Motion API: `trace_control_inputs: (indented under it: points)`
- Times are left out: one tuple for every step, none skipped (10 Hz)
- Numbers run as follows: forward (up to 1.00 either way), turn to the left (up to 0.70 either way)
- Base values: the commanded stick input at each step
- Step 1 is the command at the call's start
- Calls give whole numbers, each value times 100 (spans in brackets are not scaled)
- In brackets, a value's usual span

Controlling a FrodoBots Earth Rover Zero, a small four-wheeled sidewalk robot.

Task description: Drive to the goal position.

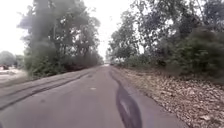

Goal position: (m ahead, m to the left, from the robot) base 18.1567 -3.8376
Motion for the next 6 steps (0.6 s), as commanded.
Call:
trace_control_inputs:
  points:
    - [85, 0]
    - [85, 0]
    - [85, 0]
    - [85, 0]
    - [85, 0]
    - [85, 0]
